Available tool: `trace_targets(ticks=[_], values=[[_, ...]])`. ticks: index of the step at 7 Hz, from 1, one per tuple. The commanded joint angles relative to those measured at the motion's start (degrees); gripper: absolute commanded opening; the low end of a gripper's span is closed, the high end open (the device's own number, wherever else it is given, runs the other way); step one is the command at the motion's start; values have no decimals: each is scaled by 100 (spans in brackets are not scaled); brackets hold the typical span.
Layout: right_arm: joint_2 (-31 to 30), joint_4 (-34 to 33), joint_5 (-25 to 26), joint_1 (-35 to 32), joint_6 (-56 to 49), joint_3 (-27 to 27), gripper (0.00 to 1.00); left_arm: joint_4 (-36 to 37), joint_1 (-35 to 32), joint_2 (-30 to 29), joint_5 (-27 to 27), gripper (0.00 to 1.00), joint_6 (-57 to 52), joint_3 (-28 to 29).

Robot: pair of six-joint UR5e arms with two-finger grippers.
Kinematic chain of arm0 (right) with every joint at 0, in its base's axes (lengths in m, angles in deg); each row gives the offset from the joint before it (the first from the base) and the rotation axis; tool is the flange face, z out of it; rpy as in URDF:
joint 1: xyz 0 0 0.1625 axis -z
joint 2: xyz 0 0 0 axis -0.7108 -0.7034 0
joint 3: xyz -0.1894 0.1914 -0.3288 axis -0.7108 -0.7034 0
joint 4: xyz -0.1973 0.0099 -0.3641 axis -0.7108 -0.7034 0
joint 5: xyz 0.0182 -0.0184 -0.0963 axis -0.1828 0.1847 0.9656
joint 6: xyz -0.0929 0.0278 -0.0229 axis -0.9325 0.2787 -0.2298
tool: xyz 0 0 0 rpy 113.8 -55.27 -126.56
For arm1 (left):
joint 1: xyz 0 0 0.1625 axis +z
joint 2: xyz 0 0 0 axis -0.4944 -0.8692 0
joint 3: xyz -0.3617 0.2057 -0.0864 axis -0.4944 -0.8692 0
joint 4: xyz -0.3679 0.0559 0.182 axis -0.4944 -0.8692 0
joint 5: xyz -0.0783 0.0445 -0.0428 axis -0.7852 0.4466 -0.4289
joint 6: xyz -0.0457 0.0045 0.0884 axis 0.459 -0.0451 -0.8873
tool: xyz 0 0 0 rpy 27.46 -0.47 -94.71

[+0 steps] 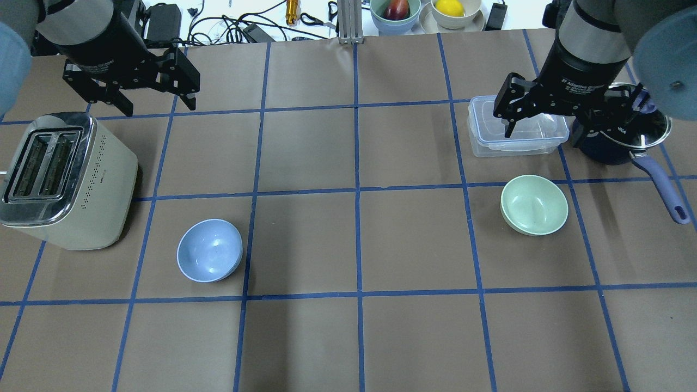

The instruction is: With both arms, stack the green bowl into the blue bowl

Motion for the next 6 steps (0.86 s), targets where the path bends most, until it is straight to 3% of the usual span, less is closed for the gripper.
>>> trace_targets(ticks=[1,6], values=[[-4,-14,0,0,0,0,100,0,-4,-10,-3,100,4,0],[-4,-41,9,0,-35,9,100,-26,-30,70,-3,100,13,0]])
